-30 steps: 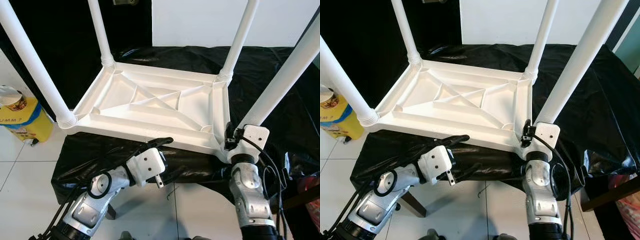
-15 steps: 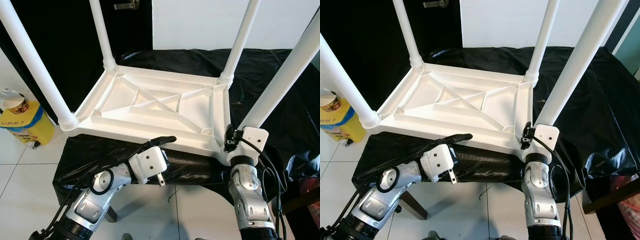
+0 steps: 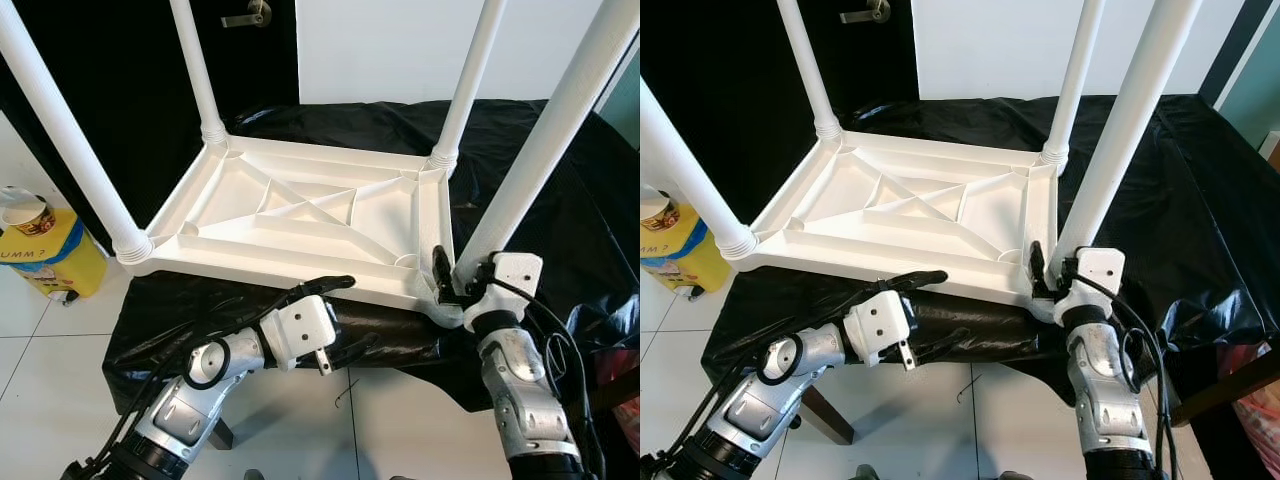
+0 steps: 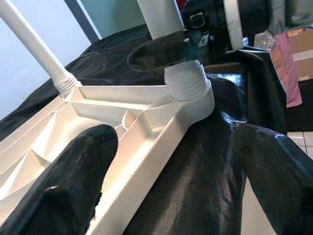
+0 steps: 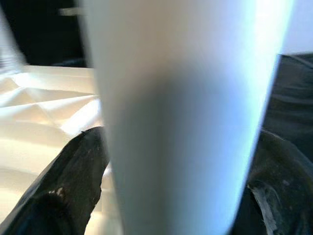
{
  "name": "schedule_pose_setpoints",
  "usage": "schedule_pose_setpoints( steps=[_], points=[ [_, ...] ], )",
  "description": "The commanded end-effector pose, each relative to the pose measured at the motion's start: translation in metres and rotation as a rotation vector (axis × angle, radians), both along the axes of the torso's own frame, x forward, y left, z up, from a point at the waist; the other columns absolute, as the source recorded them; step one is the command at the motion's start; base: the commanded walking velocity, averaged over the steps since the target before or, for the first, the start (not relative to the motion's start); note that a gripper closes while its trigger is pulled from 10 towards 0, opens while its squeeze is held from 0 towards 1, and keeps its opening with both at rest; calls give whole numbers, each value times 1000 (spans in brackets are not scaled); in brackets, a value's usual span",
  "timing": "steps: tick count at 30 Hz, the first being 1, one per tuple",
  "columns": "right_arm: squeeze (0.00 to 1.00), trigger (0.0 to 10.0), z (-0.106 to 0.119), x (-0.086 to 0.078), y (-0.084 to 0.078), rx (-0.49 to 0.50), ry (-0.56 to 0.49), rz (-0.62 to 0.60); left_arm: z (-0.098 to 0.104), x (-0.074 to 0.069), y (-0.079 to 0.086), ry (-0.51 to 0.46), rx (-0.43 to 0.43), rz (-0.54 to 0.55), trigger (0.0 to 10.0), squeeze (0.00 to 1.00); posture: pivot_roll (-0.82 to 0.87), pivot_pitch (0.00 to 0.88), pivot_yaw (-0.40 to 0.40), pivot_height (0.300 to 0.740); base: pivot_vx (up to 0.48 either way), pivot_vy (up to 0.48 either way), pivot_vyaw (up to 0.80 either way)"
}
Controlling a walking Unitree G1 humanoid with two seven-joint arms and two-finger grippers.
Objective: Building children table
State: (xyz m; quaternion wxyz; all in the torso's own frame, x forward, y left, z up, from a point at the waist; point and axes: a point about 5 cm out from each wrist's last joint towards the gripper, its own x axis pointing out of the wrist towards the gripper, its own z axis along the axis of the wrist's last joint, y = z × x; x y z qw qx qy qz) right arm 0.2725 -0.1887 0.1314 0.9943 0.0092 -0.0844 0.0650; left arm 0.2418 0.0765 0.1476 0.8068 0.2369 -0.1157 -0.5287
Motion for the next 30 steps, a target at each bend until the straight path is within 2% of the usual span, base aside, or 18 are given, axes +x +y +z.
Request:
schedule_pose_setpoints(
  steps=[1,4,5,6,7,8,10,19,20,21,30],
  points=[
    [0,10000,-2,1,0,6,4,85,1,1,0,-10,13,1,10000,0,-50,0,-26,740,0,0,0],
    [0,10000,-2,1,0,6,4,85,1,1,0,-10,13,1,10000,0,-50,0,-26,740,0,0,0],
    [0,10000,-2,4,-1,-16,8,136,-1,1,0,-11,17,3,10000,0,-54,0,-28,740,0,0,0],
    [0,10000,-2,4,-1,-16,8,136,-1,1,0,-11,17,3,10000,0,-54,0,-28,740,0,0,0],
    [0,10000,-5,7,-2,-44,20,202,-2,3,-1,-7,17,8,10000,0,-57,0,-28,740,0,0,0],
    [0,10000,-5,7,-2,-44,20,202,-2,3,-1,-7,17,8,10000,0,-57,0,-28,740,0,0,0],
    [0,10000,-10,12,-3,-106,47,304,-6,5,-4,-2,20,12,10000,0,-60,0,-26,740,0,0,0],
    [0,10000,-17,16,-6,-143,80,378,-7,8,-2,-5,23,25,10000,0,-53,0,-26,740,0,0,0],
    [0,2667,-19,17,-7,-149,89,384,-7,10,-1,-8,23,32,10000,0,-49,0,-26,740,0,0,0],
    [0,0,-21,18,-9,-150,97,396,-6,11,0,-11,23,37,10000,0,-46,0,-26,740,0,0,0],
    [0,0,-30,19,-16,-148,115,413,-6,14,5,-18,29,48,10000,0,-47,0,-15,740,0,0,0]
  ],
)
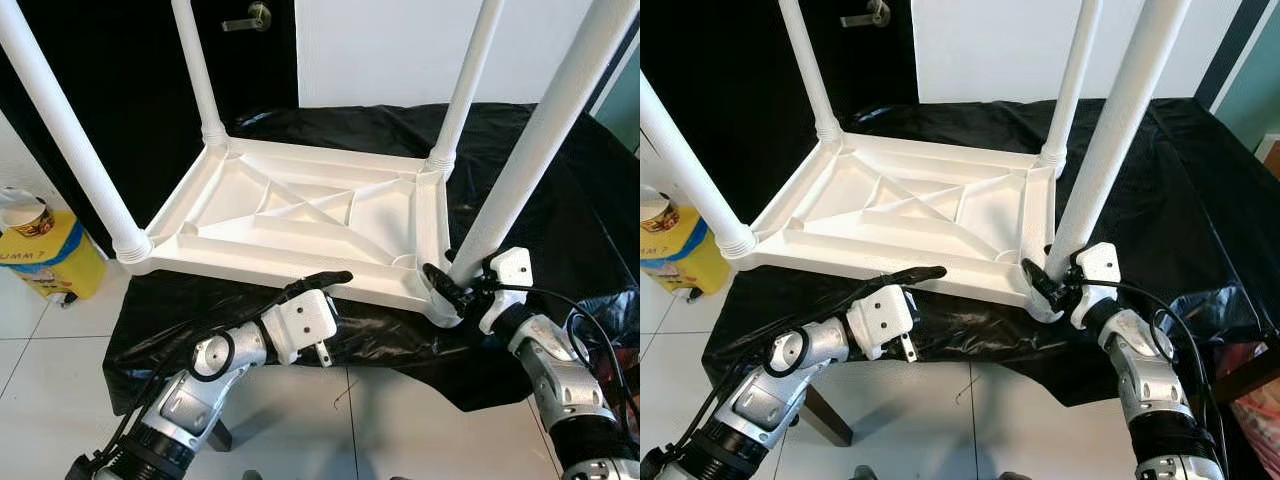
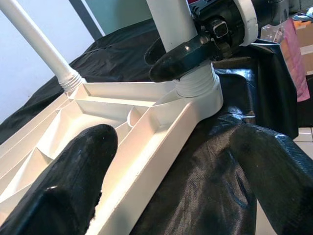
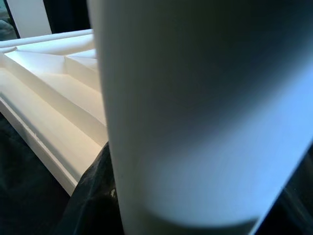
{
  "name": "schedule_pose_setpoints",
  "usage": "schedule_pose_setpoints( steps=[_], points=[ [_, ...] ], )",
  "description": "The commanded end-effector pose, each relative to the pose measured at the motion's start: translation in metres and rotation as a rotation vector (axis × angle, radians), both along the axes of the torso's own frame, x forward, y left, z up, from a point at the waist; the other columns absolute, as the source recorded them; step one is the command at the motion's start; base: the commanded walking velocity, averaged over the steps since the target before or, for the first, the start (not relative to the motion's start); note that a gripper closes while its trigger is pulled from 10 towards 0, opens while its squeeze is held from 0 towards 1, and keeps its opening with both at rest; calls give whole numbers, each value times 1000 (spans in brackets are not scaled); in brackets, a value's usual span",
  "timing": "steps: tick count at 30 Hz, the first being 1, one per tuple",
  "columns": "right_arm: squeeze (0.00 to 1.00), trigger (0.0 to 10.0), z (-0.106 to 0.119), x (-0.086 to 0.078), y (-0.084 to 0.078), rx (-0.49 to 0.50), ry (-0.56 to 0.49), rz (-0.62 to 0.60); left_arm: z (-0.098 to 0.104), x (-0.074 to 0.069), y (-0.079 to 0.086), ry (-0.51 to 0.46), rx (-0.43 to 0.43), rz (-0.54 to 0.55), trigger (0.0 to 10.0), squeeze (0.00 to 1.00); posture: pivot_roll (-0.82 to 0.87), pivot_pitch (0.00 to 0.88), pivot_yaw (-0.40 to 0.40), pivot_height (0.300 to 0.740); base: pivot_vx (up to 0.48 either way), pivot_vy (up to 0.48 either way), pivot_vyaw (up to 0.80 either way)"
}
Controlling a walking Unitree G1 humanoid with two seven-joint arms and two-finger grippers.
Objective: Building children table
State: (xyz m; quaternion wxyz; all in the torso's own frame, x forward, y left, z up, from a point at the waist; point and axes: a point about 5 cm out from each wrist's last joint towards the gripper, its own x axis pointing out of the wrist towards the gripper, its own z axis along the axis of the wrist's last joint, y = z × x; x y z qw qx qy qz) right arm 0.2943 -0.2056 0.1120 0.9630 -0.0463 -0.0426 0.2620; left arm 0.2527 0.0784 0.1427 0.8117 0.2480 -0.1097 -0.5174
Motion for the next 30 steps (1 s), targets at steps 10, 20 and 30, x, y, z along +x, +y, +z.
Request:
schedule_pose_setpoints(
  steps=[10,20,30],
  points=[
    [0,10000,-21,-6,-2,4,70,-49,0,8,6,-16,18,35,10000,0,-60,0,1,740,0,0,0],
    [0,10000,-30,-9,-2,30,88,-254,-4,7,3,1,-3,51,10000,0,-66,0,3,740,0,0,0],
    [0,10000,-43,-17,17,144,151,-771,-3,15,9,-8,19,63,10000,0,-65,0,3,740,0,0,0]
  ],
)
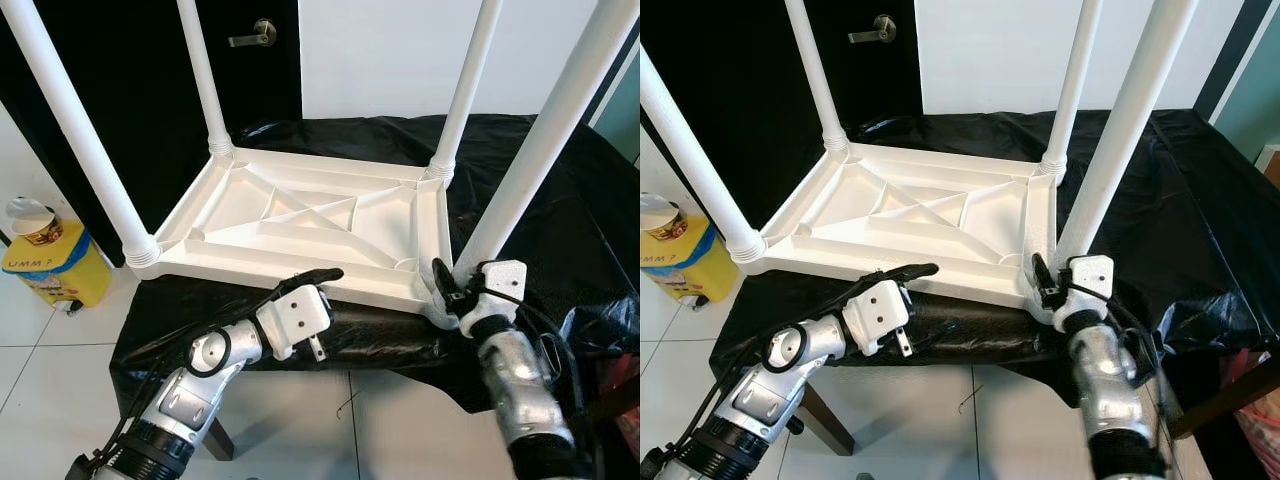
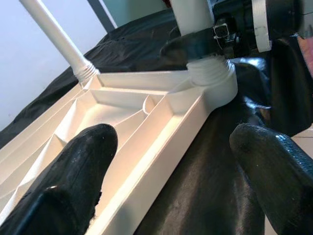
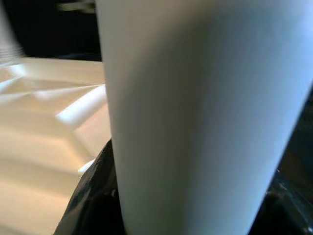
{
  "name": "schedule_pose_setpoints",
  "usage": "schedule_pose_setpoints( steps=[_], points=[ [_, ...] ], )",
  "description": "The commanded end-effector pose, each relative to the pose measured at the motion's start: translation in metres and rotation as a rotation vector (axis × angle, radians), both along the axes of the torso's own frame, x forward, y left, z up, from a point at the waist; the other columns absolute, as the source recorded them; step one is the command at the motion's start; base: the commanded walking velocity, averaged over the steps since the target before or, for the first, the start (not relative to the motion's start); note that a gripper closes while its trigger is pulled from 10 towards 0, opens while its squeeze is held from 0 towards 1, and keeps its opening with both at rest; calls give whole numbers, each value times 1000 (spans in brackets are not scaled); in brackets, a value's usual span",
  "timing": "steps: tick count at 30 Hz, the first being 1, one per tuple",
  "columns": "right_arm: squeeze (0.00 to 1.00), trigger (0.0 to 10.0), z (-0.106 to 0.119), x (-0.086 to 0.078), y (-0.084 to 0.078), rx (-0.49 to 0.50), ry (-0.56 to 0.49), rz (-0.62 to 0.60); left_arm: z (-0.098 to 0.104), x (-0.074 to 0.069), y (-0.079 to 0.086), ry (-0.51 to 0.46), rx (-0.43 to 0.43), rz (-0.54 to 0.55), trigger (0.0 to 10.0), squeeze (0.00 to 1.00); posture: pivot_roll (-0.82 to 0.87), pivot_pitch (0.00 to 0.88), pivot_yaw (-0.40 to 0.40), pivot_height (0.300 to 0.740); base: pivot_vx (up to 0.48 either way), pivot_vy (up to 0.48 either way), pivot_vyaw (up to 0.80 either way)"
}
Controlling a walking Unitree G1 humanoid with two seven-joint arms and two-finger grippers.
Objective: Building children table
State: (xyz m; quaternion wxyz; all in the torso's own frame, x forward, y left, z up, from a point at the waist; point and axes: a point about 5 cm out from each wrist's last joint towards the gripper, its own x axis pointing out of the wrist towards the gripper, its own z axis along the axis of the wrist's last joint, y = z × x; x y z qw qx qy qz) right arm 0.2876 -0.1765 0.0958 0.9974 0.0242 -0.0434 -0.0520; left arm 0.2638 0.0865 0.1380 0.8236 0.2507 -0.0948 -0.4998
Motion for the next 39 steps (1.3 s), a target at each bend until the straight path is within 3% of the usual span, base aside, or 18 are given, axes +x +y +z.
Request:
schedule_pose_setpoints(
  steps=[1,3,6,14,20,21,30,31,33,34,39],
  points=[
    [0,10000,-27,-10,-12,21,150,-132,2,4,1,-23,9,14,10000,0,-65,0,3,740,0,0,0],
    [0,10000,-28,-12,-5,37,161,-174,3,5,1,-27,9,17,10000,0,-63,0,4,740,0,0,0],
    [0,10000,-28,-9,7,73,158,-134,4,7,0,-29,3,21,10000,0,-68,0,8,740,0,0,0],
    [0,10000,-19,-3,17,44,140,-97,3,13,-5,-21,0,9,10000,0,-75,0,2,740,0,0,0],
    [0,10000,-15,-1,15,40,132,-110,0,13,-5,20,9,-15,10000,0,-78,0,3,740,0,0,0],
    [1000,10000,-14,-1,16,40,127,-104,2,12,-6,16,1,-28,10000,0,-80,0,4,740,0,0,0],
    [1000,10000,-8,0,16,26,80,-35,1,13,-6,26,-7,-39,10000,0,-90,0,12,740,0,0,0],
    [863,10000,-6,0,16,19,70,-7,1,14,-8,28,-7,-43,10000,0,-90,0,12,740,0,0,0],
    [863,10000,-6,0,15,17,68,-2,1,14,-8,29,-7,-44,10000,0,-90,0,12,740,0,0,0],
    [0,10000,-4,0,14,11,57,32,1,14,-8,35,-10,-48,10000,0,-93,0,15,740,0,0,0],
    [0,10000,4,-2,5,-26,1,258,0,11,-7,44,-2,-71,10000,0,-96,0,19,740,0,0,0]
  ],
)
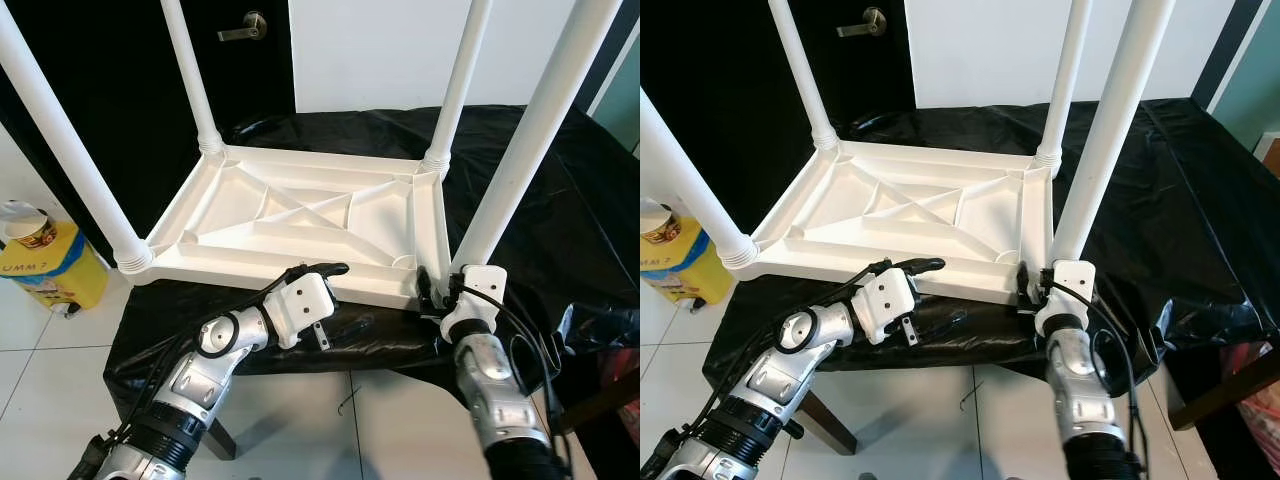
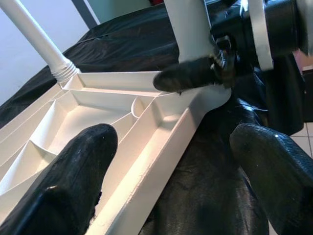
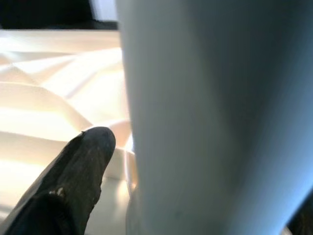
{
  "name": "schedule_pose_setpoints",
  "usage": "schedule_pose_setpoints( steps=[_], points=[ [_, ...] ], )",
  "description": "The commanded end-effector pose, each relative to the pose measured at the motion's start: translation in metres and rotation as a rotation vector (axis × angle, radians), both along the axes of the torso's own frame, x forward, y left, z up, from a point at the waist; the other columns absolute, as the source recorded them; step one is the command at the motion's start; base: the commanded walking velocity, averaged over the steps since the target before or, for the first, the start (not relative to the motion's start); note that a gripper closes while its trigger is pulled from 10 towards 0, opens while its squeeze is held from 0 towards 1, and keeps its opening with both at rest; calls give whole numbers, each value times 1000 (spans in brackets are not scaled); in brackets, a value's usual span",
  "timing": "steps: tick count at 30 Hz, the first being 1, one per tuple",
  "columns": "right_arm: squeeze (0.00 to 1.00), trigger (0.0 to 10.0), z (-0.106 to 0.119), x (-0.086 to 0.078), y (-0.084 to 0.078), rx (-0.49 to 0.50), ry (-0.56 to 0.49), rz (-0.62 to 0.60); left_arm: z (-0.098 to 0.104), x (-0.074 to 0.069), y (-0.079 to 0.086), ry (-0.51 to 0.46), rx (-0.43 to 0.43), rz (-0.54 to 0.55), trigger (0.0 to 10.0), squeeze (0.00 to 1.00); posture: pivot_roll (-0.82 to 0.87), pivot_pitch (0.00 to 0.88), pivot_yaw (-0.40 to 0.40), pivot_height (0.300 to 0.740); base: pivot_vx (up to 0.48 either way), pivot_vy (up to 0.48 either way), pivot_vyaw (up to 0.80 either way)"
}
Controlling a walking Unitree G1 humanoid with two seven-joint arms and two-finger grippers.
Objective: Building children table
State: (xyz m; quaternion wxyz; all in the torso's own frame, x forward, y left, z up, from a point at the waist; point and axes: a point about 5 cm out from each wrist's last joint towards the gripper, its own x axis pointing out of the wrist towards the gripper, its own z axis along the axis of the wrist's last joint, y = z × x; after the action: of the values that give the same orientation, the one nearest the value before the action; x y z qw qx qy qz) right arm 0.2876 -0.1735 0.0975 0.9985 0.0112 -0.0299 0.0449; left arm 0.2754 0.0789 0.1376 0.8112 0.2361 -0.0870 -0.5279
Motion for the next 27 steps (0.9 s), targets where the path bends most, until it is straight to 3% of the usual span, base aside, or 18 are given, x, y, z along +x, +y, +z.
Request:
schedule_pose_setpoints(
  steps=[1,6,16,17,18,19,26,27],
  points=[
    [0,10000,2,-2,2,10,-21,65,1,0,0,5,3,-13,10000,0,-96,0,19,740,0,0,0],
    [0,10000,9,-2,-6,-69,-56,251,0,-2,0,13,4,-26,10000,0,-98,0,21,740,0,0,0],
    [0,10000,13,10,-20,-176,-36,442,-1,-2,-2,16,5,-35,10000,0,-95,0,17,740,0,0,0],
    [0,6000,12,11,-20,-184,-27,466,-1,-2,-1,14,5,-34,10000,0,-92,0,16,740,0,0,0],
    [0,4549,10,11,-21,-189,-21,480,-1,-3,-1,13,5,-32,10000,0,-90,0,15,740,0,0,0],
    [0,0,8,11,-21,-189,-8,492,-1,-2,0,13,6,-26,10000,0,-84,0,14,740,0,0,0],
    [0,0,0,11,-23,-181,24,484,0,-2,4,8,11,-7,10000,0,-72,0,18,740,0,0,0],
    [0,2000,-1,10,-23,-175,30,481,1,-1,5,6,13,-2,10000,0,-71,0,19,740,0,0,0]
  ],
)
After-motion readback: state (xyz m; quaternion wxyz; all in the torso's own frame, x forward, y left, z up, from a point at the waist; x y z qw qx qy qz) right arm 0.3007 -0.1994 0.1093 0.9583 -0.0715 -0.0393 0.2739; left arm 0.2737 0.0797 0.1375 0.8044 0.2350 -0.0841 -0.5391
